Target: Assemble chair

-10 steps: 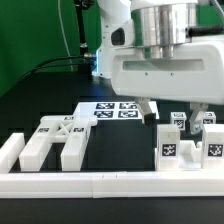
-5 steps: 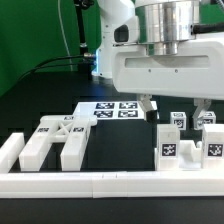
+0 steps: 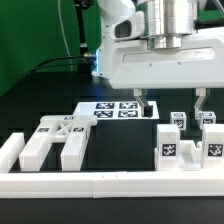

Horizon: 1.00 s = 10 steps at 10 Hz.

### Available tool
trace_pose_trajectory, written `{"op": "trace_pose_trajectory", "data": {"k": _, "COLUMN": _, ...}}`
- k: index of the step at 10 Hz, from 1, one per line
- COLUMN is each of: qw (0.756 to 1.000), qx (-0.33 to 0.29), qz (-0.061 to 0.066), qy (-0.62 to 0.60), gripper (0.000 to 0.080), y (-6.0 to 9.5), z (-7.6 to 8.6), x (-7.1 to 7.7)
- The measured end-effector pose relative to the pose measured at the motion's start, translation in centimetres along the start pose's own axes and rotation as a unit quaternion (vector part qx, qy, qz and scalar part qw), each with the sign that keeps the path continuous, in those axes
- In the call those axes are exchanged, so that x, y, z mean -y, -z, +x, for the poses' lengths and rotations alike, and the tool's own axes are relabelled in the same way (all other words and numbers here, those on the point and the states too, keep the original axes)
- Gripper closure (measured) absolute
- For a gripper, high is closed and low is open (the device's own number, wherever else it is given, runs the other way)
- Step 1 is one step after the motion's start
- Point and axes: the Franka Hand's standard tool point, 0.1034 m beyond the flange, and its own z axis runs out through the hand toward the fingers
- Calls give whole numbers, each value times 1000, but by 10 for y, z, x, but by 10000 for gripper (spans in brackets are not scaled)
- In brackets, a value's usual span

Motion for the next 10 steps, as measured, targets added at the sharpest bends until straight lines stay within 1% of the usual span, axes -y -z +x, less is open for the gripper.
{"op": "trace_pose_trajectory", "data": {"k": 1, "qw": 998, "qx": -15, "qz": 2, "qy": 63, "gripper": 151, "y": -3, "z": -5, "x": -4}}
{"op": "trace_pose_trajectory", "data": {"k": 2, "qw": 996, "qx": -16, "qz": 1, "qy": 84, "gripper": 151, "y": -4, "z": -7, "x": -8}}
{"op": "trace_pose_trajectory", "data": {"k": 4, "qw": 995, "qx": -17, "qz": 0, "qy": 102, "gripper": 151, "y": -4, "z": -6, "x": -8}}
{"op": "trace_pose_trajectory", "data": {"k": 5, "qw": 992, "qx": -28, "qz": 0, "qy": 126, "gripper": 151, "y": -6, "z": -3, "x": -11}}
{"op": "trace_pose_trajectory", "data": {"k": 6, "qw": 982, "qx": -62, "qz": -4, "qy": 179, "gripper": 151, "y": -15, "z": 0, "x": -25}}
{"op": "trace_pose_trajectory", "data": {"k": 7, "qw": 979, "qx": -77, "qz": -9, "qy": 191, "gripper": 151, "y": -28, "z": 0, "x": -33}}
{"op": "trace_pose_trajectory", "data": {"k": 8, "qw": 975, "qx": -90, "qz": -13, "qy": 201, "gripper": 151, "y": -38, "z": 2, "x": -38}}
{"op": "trace_pose_trajectory", "data": {"k": 10, "qw": 974, "qx": -97, "qz": -13, "qy": 205, "gripper": 151, "y": -54, "z": -2, "x": -36}}
